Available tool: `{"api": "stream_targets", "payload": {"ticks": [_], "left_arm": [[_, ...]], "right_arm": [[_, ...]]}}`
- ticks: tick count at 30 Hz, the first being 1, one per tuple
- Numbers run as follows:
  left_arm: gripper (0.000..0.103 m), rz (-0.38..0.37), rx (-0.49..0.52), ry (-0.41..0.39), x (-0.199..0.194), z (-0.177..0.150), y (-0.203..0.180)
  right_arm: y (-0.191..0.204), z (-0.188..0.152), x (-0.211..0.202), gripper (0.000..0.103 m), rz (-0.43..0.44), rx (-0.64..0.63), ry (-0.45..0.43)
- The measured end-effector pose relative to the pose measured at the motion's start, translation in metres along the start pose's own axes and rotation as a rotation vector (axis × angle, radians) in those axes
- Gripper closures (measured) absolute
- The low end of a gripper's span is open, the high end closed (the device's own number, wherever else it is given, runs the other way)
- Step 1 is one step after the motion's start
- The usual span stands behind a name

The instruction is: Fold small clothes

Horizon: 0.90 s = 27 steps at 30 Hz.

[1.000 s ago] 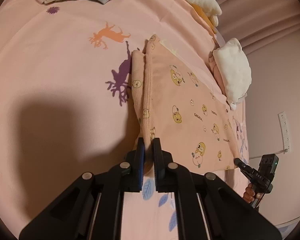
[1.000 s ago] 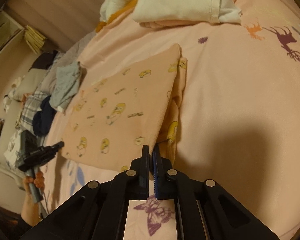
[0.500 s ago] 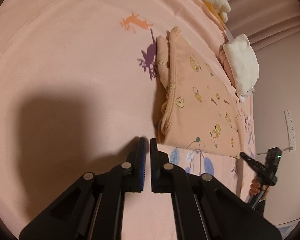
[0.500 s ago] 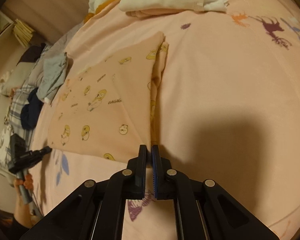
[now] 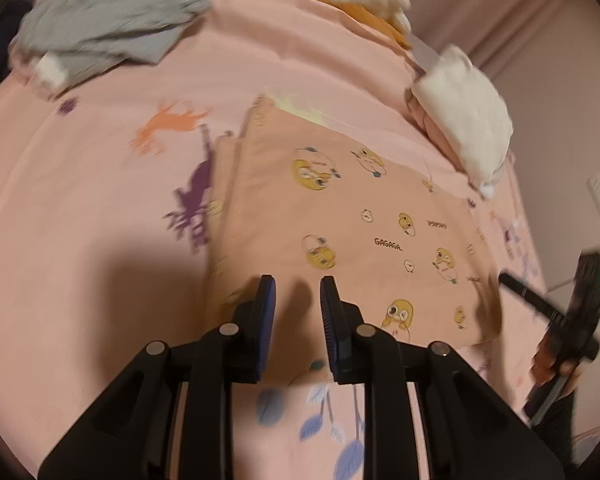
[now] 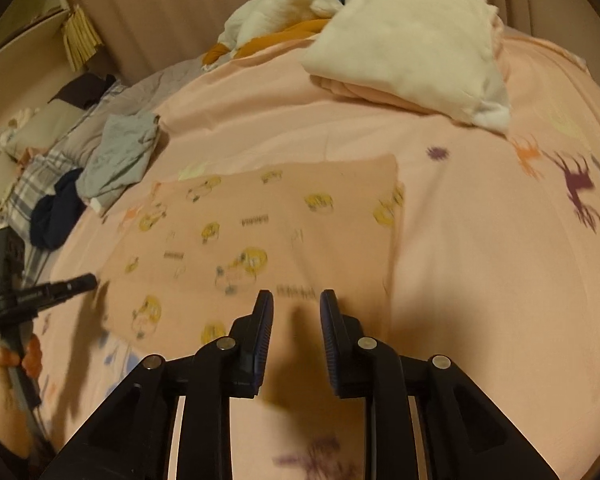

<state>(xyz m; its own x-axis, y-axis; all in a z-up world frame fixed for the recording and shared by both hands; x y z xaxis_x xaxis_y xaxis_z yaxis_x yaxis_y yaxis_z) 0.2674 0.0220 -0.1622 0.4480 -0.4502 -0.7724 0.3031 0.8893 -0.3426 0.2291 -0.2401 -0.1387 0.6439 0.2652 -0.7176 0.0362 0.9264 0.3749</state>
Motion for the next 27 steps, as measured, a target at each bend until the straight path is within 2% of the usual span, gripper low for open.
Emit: {"api": "stream_targets", "payload": {"ticks": [4,6,11,13,16,18,25,27], "left_arm": [[0.081,0.061,0.094,0.017,0.021,0.001,-0.012],[0.081,0.088,0.121,0.037,0.029,-0.003,-0.009],[0.081,0.092,0.134,0.041,0.032,-0.009,-0.001],[0.081,0.089,0.13,0.041,0.032,-0.01,0.001],[0.081,0.094,0.129,0.039,0.031,-0.011,-0.001],[0.081,0.099,0.131,0.036,0.03,-0.012,-0.003],[0.081,0.106,0.13,0.031,0.028,-0.016,-0.005],[0.081,0.111,0.137,0.029,0.026,-0.017,-0.005]], "right_arm": [[0.007,0.024,0.022,0.08,-0.016,-0.006,-0.016],[0.004,0.031,0.037,0.08,-0.054,-0.009,-0.003],[-0.027,0.032,0.071,0.08,-0.217,-0.007,0.061],[-0.035,0.035,0.07,0.081,-0.2,0.026,0.049],[-0.044,0.04,0.06,0.081,-0.219,0.074,0.015],[-0.04,0.037,0.047,0.08,-0.192,0.078,0.0],[-0.006,0.005,0.001,0.08,-0.081,-0.039,-0.035],[-0.001,-0.01,-0.005,0.08,-0.081,-0.079,-0.03]]}}
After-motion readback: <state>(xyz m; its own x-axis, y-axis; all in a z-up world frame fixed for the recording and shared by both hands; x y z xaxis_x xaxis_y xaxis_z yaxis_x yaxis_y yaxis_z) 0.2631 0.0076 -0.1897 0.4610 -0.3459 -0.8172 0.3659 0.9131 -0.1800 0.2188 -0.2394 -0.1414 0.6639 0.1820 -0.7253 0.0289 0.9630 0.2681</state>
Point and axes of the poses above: each gripper's, at about its wrist camera, not at the fingertips, and x roughly the way its jaws point, y to its left, z to its top, the point moved 8 cm from there along x, roughly the way its jaws point, and after that the axes turned 6 degrees about x, right-handed, at the moved point
